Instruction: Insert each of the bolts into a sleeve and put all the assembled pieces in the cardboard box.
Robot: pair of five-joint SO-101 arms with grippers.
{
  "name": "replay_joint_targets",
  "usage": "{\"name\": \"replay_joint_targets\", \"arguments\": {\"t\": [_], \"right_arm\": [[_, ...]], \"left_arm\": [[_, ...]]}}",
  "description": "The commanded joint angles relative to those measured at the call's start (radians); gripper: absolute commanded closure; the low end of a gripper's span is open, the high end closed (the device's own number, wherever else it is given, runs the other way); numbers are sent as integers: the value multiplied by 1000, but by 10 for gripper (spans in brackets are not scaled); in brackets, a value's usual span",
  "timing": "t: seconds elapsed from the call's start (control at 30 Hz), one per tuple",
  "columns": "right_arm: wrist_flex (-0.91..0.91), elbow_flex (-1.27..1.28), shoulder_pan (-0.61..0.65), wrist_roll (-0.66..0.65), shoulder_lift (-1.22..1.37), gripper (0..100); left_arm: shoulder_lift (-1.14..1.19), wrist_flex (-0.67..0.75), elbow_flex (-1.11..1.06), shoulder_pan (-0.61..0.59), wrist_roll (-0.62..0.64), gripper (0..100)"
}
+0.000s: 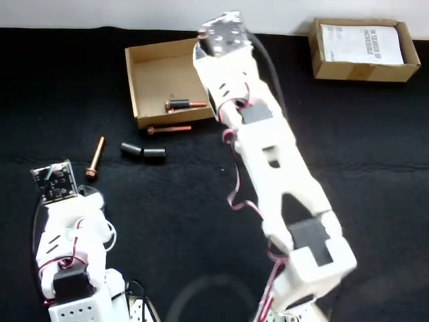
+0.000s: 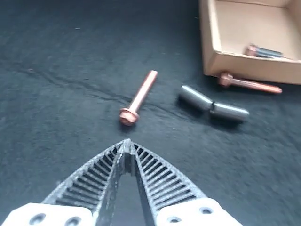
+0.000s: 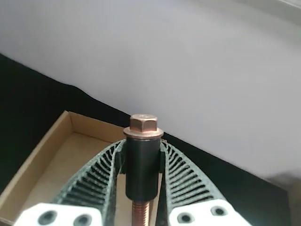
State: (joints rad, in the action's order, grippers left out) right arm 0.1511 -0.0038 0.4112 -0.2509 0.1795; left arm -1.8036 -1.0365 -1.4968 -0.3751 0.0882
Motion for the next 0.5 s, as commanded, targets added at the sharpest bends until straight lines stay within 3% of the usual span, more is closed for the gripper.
{"name": "replay_joint_targets", "arguments": {"t": [0.0, 0.23, 0.47], "right_arm": [[-10, -209, 7, -94, 108, 991], [-10, -430, 38, -301, 360, 991], [-10, -487, 127, -600, 510, 991]], "left_arm": [[-10, 49, -45, -68, -5, 991], [-10, 84, -170, -219, -5, 991], [-10, 103, -197, -232, -5, 991]]}}
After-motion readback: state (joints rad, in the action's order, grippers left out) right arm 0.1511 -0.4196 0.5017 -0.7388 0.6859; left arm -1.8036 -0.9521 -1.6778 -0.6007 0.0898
